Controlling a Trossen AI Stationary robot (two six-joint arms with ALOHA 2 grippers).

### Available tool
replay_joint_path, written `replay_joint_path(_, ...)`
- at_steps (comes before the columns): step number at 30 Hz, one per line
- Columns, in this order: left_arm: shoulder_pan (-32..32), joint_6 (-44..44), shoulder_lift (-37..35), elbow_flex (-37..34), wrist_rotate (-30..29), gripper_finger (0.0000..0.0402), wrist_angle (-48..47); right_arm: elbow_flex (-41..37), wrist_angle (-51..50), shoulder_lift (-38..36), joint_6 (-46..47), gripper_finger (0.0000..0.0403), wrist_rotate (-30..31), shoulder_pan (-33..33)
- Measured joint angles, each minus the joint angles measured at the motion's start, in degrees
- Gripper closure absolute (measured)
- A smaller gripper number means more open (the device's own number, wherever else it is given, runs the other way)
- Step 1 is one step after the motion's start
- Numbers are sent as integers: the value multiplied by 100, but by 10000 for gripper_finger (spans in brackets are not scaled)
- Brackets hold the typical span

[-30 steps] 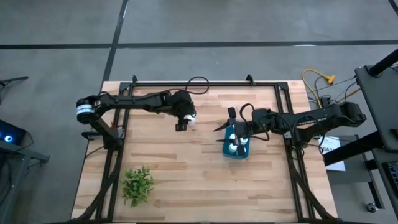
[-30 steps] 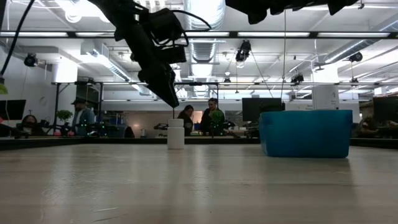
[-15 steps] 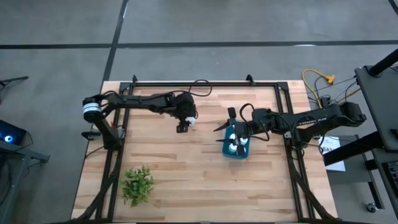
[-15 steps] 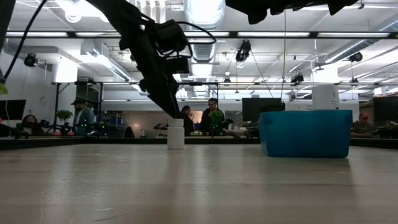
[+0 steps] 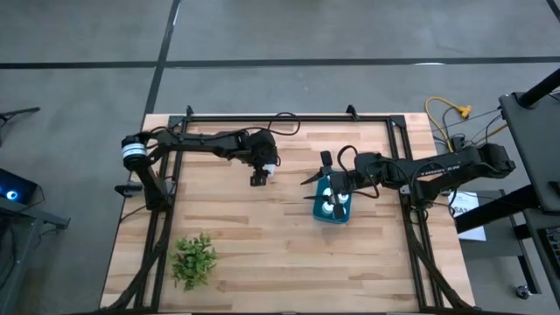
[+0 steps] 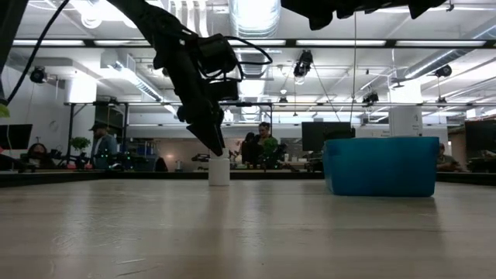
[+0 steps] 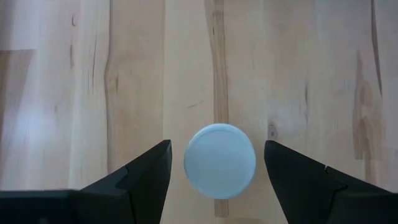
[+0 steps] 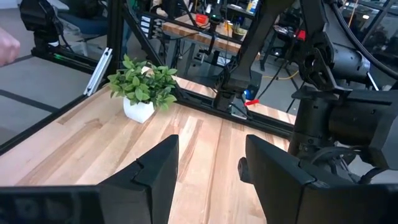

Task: Pick and place pill bottles into a basket
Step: Put the white medicine bottle into the blue bin

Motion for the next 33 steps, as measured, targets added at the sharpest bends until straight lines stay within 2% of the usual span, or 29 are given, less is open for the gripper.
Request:
replay_joint_path(19, 37, -3, 304, 82, 148, 168, 127, -2, 0, 0, 16, 225, 0, 0)
replay_joint_path(30, 37, -16, 337, 149, 155, 258, 98, -2, -4, 0, 17, 225, 0, 0)
replay_joint_path(33, 37, -16, 336, 151, 154, 261, 24, -2, -4, 0, 17, 225, 0, 0)
